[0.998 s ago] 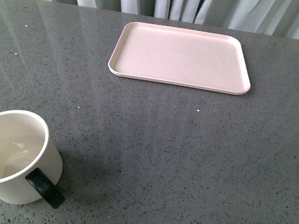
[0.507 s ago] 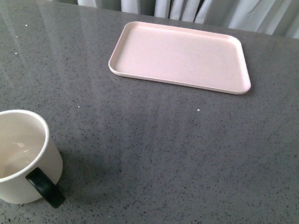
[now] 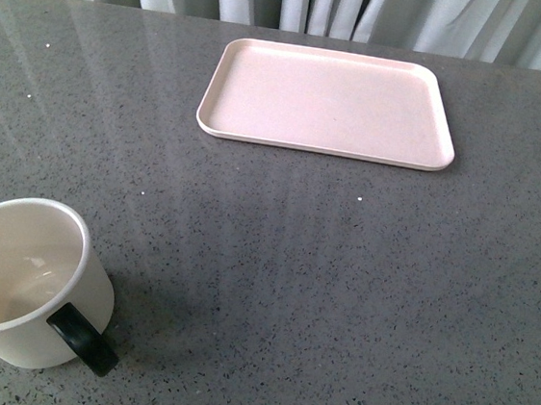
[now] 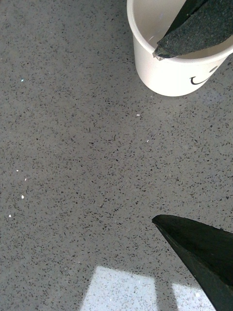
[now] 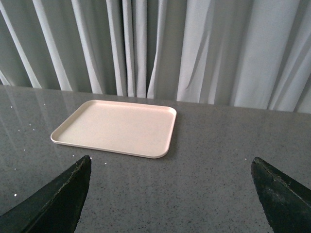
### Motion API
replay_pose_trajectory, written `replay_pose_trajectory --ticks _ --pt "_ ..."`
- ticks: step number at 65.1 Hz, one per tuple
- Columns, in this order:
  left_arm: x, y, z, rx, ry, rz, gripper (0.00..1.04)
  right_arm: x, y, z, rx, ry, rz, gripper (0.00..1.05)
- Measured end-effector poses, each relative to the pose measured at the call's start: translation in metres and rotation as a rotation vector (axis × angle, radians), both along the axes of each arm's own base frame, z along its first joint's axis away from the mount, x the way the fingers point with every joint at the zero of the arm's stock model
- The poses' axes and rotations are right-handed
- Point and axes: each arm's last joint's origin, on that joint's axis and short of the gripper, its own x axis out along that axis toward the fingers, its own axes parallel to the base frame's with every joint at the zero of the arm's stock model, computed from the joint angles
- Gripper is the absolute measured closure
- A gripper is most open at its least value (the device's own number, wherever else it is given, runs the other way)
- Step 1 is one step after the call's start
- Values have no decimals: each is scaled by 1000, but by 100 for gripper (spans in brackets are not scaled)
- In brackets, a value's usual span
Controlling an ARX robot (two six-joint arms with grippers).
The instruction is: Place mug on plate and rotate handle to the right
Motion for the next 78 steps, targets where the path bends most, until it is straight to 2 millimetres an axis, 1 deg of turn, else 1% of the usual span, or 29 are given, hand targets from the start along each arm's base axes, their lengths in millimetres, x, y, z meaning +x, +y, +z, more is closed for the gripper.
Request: replay_pose_trajectory --ticks 10,25,59,78 --pt "2 -9 -2 -17 2 -55 9 0 0 0 0 0 0 9" --pt "6 -17 -9 -32 14 -102 9 0 0 0 0 0 0 9" --pt "12 -24 -20 -35 52 -189 9 0 0 0 0 0 0 9" --pt "15 -26 -33 -22 93 -211 9 0 0 0 0 0 0 9"
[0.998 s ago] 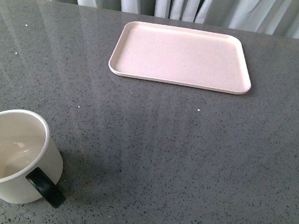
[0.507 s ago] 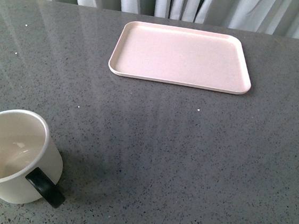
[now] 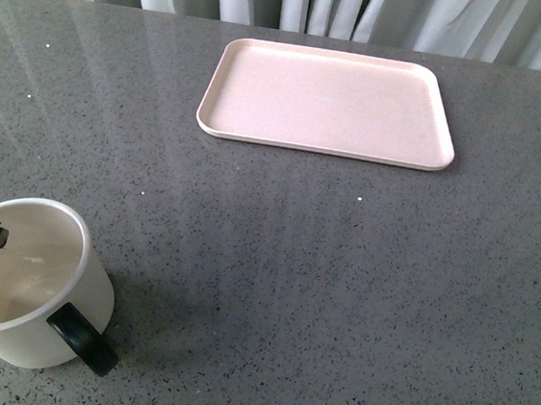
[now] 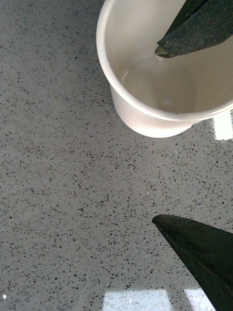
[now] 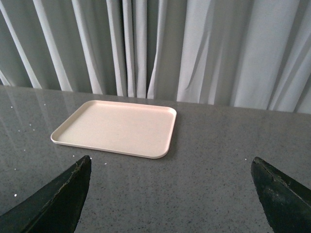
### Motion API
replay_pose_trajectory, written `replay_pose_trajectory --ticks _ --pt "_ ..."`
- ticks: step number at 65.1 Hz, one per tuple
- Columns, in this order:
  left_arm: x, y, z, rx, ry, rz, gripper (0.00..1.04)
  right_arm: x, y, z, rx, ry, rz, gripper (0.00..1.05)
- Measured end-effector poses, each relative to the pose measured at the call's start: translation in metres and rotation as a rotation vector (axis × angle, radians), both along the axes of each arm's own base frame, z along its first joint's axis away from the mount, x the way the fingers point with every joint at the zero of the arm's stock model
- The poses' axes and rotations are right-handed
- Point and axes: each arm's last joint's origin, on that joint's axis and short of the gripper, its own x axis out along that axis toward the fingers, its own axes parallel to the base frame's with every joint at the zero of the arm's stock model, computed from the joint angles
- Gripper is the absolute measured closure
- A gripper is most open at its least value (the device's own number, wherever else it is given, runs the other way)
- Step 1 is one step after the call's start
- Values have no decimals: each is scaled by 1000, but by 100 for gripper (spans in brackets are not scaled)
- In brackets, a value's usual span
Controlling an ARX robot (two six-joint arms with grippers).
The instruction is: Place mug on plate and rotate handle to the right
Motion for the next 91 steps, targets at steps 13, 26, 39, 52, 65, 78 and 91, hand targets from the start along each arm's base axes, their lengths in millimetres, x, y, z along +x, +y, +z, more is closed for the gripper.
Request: replay_pose_trajectory --ticks 13,26,39,52,65,78,91 --pt "0 -3 -6 11 23 -26 9 0 0 0 0 0 0 9" --pt "1 -5 -9 19 36 -47 26 0 0 0 0 0 0 9" --pt "4 -9 -11 31 43 -67 56 0 0 0 0 0 0 9" --pt "7 -12 -10 36 39 -79 85 0 0 0 0 0 0 9" --pt "9 -13 -8 37 36 -90 103 0 0 0 0 0 0 9" --pt "9 -13 -7 39 47 -92 103 0 0 0 0 0 0 9" --pt "18 -19 15 38 52 -106 103 0 0 0 0 0 0 9"
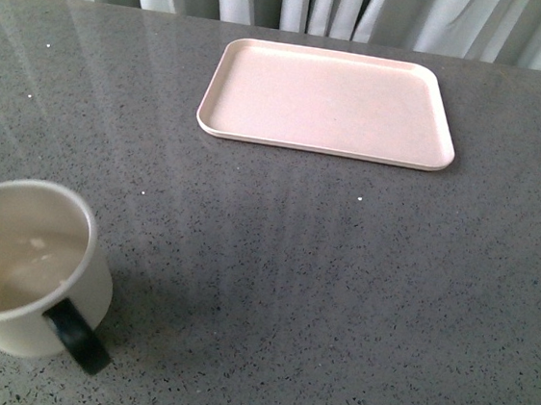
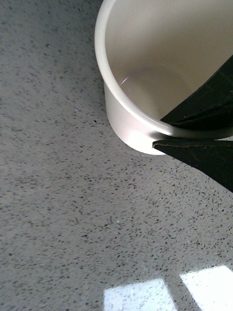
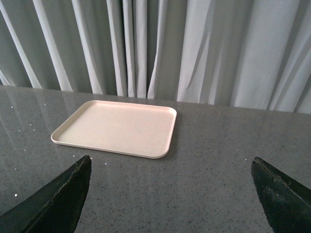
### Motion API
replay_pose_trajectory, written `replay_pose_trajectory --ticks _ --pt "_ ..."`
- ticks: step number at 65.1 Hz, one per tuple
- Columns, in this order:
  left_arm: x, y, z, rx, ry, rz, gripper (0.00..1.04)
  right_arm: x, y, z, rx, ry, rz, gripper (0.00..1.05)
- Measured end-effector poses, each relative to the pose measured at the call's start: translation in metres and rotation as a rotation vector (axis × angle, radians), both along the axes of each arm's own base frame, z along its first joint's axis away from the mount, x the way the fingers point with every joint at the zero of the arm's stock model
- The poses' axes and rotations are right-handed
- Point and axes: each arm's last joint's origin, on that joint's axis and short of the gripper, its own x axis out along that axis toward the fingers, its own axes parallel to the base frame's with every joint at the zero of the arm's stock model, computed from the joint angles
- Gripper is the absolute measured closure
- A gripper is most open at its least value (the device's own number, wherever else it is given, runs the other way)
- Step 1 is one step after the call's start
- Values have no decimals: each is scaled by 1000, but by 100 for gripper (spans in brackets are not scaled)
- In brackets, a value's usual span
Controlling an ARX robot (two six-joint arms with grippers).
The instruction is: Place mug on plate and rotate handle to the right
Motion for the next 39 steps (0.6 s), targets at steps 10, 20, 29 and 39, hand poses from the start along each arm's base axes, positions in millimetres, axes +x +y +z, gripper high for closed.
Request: replay_pose_trajectory --ticks 10,20,29,39 --pt "45 -24 45 -35 -102 -29 103 0 0 0 0 0 0 9" --pt "83 -47 63 -49 -141 -65 103 0 0 0 0 0 0 9" --pt "118 -73 72 -55 -150 -109 103 0 0 0 0 0 0 9" --pt "155 -103 76 -59 -146 -149 103 0 0 0 0 0 0 9"
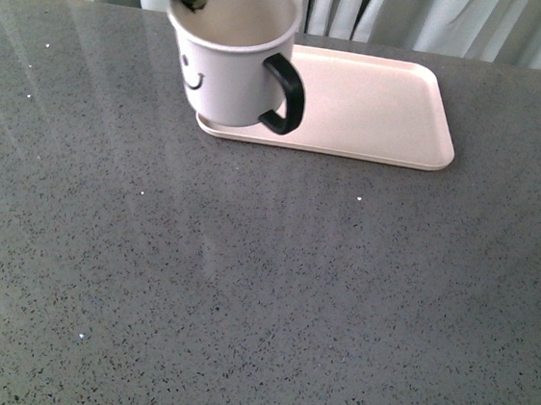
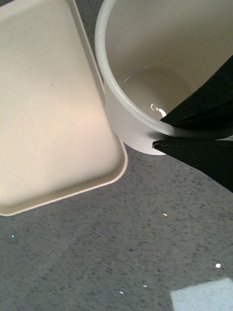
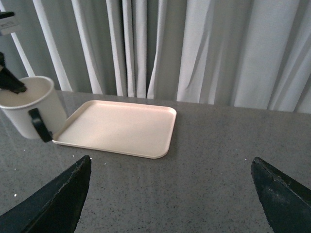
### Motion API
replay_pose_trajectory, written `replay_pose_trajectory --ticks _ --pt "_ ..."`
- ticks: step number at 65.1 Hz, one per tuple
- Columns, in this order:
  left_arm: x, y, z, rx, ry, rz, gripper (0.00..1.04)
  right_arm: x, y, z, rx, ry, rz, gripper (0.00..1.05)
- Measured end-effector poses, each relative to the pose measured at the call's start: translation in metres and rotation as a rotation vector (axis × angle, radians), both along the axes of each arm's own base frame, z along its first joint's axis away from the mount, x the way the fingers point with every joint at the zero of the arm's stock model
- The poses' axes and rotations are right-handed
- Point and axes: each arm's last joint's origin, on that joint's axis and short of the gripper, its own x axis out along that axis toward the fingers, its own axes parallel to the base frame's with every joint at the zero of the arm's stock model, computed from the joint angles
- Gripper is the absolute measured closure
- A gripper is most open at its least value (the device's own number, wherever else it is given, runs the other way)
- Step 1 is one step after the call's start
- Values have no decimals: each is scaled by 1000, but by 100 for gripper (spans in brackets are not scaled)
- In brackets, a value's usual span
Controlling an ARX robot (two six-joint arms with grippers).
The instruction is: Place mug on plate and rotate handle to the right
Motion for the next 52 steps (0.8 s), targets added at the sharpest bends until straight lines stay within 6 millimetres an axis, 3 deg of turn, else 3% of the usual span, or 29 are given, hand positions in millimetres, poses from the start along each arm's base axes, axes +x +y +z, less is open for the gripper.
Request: replay_pose_trajectory --ticks 20,52 --pt "59 -47 -18 -37 49 8 103 0 0 0 0 0 0 9" --pt "83 -79 -36 -59 91 4 103 0 0 0 0 0 0 9"
